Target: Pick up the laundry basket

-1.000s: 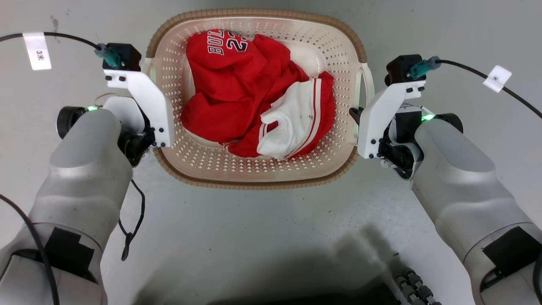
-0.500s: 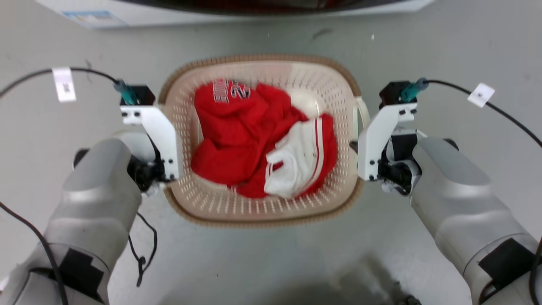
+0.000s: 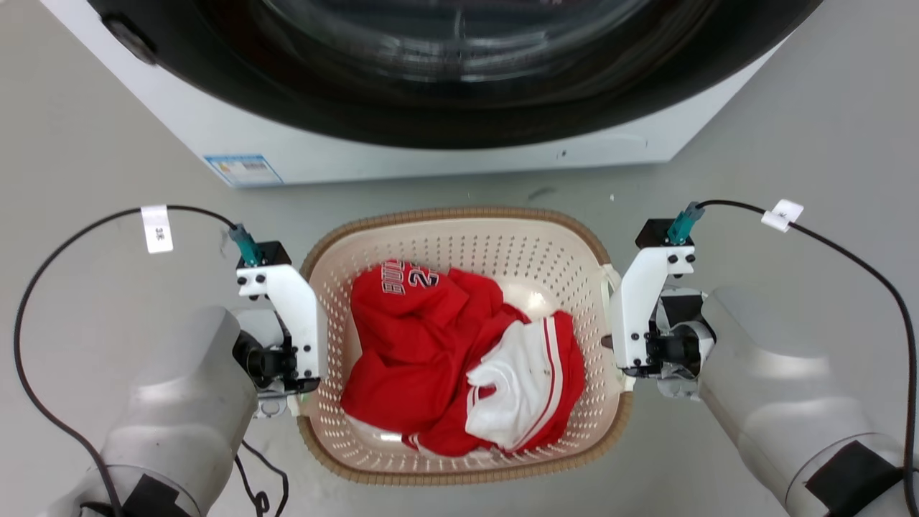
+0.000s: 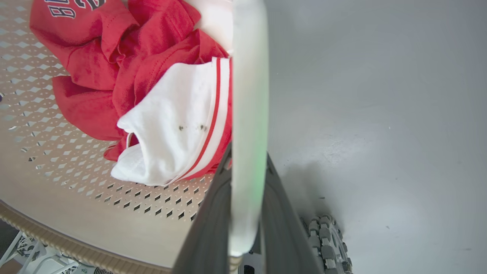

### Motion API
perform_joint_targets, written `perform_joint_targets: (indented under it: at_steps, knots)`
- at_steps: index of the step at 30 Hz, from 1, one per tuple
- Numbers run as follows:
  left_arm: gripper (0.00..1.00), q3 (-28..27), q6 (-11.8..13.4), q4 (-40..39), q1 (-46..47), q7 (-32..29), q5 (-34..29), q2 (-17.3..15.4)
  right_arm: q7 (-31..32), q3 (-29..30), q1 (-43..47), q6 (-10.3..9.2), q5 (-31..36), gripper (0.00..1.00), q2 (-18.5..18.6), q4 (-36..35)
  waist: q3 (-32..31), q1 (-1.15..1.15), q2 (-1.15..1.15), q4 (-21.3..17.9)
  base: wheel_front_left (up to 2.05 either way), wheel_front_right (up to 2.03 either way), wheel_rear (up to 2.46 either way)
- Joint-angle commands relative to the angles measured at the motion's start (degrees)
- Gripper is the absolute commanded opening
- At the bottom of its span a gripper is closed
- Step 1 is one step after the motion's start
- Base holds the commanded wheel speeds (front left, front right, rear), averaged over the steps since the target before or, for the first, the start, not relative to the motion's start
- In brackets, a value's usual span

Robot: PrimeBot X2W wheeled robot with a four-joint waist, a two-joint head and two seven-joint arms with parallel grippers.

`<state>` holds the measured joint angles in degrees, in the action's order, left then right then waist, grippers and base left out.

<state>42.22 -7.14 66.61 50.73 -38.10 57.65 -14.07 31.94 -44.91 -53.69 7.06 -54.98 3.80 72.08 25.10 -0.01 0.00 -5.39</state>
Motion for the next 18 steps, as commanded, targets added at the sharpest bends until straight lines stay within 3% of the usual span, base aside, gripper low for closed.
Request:
perform_joint_targets:
  at_steps: [1, 18]
  knots:
    - [0.00, 0.20, -0.59, -1.13, -0.72, -0.46, 0.84, 1.71, 0.52, -0.19, 0.80, 0.78, -0.79, 0.00, -1.68, -0.75, -4.42, 0.01, 0.00, 0.24, 0.00, 0.00, 0.00]
    - [0.00, 1.81, -0.67, 0.24, -6.43, -7.34, 6.01, 3.48, 7.09, -1.44, 5.64, 0.78, -2.67, 0.00, -1.71, 0.90, -20.44, 0.01, 0.00, 0.32, 0.00, 0.00, 0.00]
